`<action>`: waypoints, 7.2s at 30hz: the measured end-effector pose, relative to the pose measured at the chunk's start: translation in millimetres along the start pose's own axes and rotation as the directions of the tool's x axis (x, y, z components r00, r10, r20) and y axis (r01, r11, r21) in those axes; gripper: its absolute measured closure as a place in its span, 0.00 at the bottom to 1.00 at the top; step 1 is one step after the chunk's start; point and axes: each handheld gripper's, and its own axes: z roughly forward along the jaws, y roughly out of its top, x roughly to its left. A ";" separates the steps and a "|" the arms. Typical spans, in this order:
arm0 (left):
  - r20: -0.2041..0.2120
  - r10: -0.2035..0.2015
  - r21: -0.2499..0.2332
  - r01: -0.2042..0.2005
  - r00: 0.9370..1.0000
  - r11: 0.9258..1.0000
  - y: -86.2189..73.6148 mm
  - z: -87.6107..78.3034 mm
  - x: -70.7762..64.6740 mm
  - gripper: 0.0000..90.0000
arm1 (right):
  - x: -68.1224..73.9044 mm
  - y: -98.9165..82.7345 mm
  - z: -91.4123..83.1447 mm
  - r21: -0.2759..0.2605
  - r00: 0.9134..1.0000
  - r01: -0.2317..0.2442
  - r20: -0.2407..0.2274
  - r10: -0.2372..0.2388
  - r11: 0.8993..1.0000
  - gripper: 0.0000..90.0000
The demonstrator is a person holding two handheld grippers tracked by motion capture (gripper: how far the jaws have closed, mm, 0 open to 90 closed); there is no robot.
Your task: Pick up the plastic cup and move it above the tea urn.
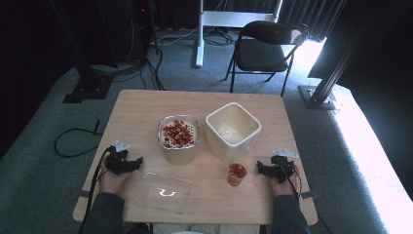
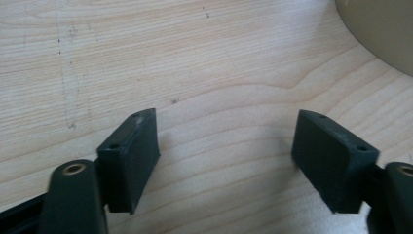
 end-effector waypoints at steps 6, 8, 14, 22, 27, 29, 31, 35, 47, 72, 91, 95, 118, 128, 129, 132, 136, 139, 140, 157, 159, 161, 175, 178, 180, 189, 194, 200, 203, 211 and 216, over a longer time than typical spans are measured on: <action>0.018 0.011 -0.012 -0.011 1.000 1.000 0.4 -10.1 -1.5 0.37 | 0.0 0.0 0.0 0.000 1.000 0.000 0.000 0.000 1.000 0.11; 0.037 0.007 -0.031 -0.006 0.999 1.000 1.8 -15.2 -0.5 0.38 | 0.0 0.0 0.0 0.000 1.000 0.000 0.000 0.000 1.000 0.11; 0.087 0.003 -0.072 0.003 0.996 0.997 4.5 -34.1 -0.5 0.40 | 0.0 0.0 -0.1 0.001 1.000 0.001 0.000 -0.001 1.000 0.11; 0.140 0.058 -0.128 -0.040 0.988 0.991 9.4 -64.1 -13.4 0.45 | 0.0 0.0 0.0 0.000 1.000 0.000 0.000 0.000 1.000 0.11; 0.191 0.121 -0.153 -0.092 0.974 0.984 13.4 -79.6 -31.3 0.47 | 0.0 0.0 0.0 0.000 1.000 0.000 0.000 0.000 1.000 0.11; 0.199 0.146 -0.151 -0.117 0.969 0.982 13.9 -82.0 -38.5 0.47 | 0.0 0.0 0.0 0.000 1.000 0.000 0.000 0.000 1.000 0.11; 0.206 0.168 -0.143 -0.140 0.964 0.980 14.3 -82.8 -46.2 0.46 | 0.0 0.0 0.0 0.000 1.000 0.000 0.000 0.000 1.000 0.11; 0.218 0.196 -0.129 -0.171 0.956 0.977 13.4 -80.0 -56.6 0.46 | 0.0 0.0 0.0 0.000 1.000 0.000 0.000 0.000 1.000 0.11; 0.226 0.192 -0.065 -0.182 0.955 0.981 1.3 -63.5 -63.1 0.52 | 0.0 0.0 0.0 0.000 1.000 0.000 0.000 0.000 1.000 0.11; 0.189 0.144 -0.025 -0.142 0.971 0.990 -1.6 -57.7 -59.5 0.92 | 0.0 0.0 0.0 0.000 1.000 0.000 0.000 0.000 1.000 0.11; 0.297 0.127 -0.112 -0.097 0.946 0.989 20.8 -79.2 -68.0 0.96 | 0.0 0.0 0.0 0.000 1.000 0.000 0.000 0.000 1.000 0.11; 0.304 0.131 -0.120 -0.099 0.944 0.988 24.6 -84.4 -69.7 0.97 | 0.0 0.0 0.0 0.000 1.000 0.000 0.000 0.000 1.000 0.11; 0.354 0.158 -0.210 -0.086 0.922 0.974 53.8 -121.2 -79.0 0.97 | 0.0 0.0 0.0 0.000 1.000 0.000 0.000 0.000 1.000 0.11; 0.362 0.208 -0.279 -0.108 0.909 0.954 84.0 -140.3 -91.0 0.97 | 0.0 0.0 0.0 0.000 1.000 0.000 0.000 0.000 1.000 0.11; 0.363 0.212 -0.284 -0.109 0.907 0.952 86.6 -140.9 -92.2 0.97 | 0.0 0.0 0.0 0.000 1.000 0.000 0.000 0.000 1.000 0.11; 0.366 0.215 -0.295 -0.106 0.905 0.950 94.5 -142.2 -93.8 0.97 | 0.0 0.0 0.0 0.000 1.000 0.000 0.000 0.000 1.000 0.11; 0.376 0.200 -0.300 -0.086 0.905 0.950 106.6 -140.7 -92.1 0.97 | 0.0 0.0 0.0 0.000 1.000 0.000 0.000 0.000 1.000 0.11; 0.379 0.192 -0.306 -0.073 0.905 0.949 116.0 -139.8 -91.8 0.97 | -0.1 0.0 0.0 0.000 1.000 0.001 0.000 -0.001 1.000 0.11; 0.376 0.192 -0.306 -0.074 0.906 0.949 118.8 -139.4 -92.4 0.97 | -0.1 0.0 0.0 0.000 1.000 0.001 0.000 -0.001 1.000 0.11; 0.355 0.198 -0.323 -0.079 0.914 0.943 157.4 -127.7 -103.4 0.97 | -0.1 0.1 0.0 0.000 1.000 0.001 0.000 -0.001 1.000 0.11; 0.351 0.200 -0.328 -0.080 0.915 0.941 161.4 -126.7 -104.8 0.97 | -0.1 0.1 0.0 0.000 1.000 0.001 0.000 -0.001 1.000 0.11; 0.350 0.200 -0.332 -0.078 0.915 0.940 165.2 -126.0 -105.9 0.97 | -0.1 0.1 0.0 0.000 1.000 0.001 0.000 -0.001 1.000 0.11; 0.296 0.188 -0.356 -0.075 0.937 0.931 205.0 -116.0 -116.3 0.97 | -0.1 0.1 0.0 0.000 1.000 0.001 0.000 -0.001 1.000 0.11; 0.292 0.160 -0.350 -0.050 0.943 0.936 213.2 -108.4 -117.5 0.97 | -0.1 0.1 0.0 0.000 1.000 0.001 0.000 -0.001 1.000 0.11; 0.278 0.154 -0.345 -0.051 0.948 0.937 218.8 -103.2 -120.8 0.97 | -0.1 0.0 0.1 -0.001 1.000 0.001 0.000 -0.001 1.000 0.11; 0.270 0.073 -0.341 0.024 0.960 0.940 239.7 -81.0 -133.5 0.97 | -0.1 0.1 0.1 -0.001 1.000 0.001 0.000 -0.001 1.000 0.11; 0.254 0.000 -0.369 0.097 0.967 0.924 250.3 -67.3 -146.5 0.96 | -0.1 0.1 0.1 -0.001 1.000 0.001 0.001 -0.001 1.000 0.11; 0.268 0.031 -0.383 0.077 0.963 0.920 246.1 -54.6 -155.7 0.59 | -0.3 0.0 0.2 -0.002 1.000 0.004 0.001 -0.004 1.000 0.11; 0.256 0.054 -0.399 0.054 0.965 0.915 244.0 -59.0 -155.2 0.56 | -0.1 0.0 0.1 -0.001 1.000 0.001 0.001 -0.001 1.000 0.11; 0.247 0.089 -0.410 0.021 0.965 0.912 239.1 -73.5 -148.7 0.52 | 0.1 -0.2 -0.4 -0.004 1.000 0.006 -0.003 -0.006 1.000 0.14; 0.225 0.124 -0.408 -0.022 0.966 0.913 234.7 -79.5 -148.2 0.50 | 1.1 -1.0 -1.8 -0.012 1.000 0.017 -0.011 -0.017 1.000 0.19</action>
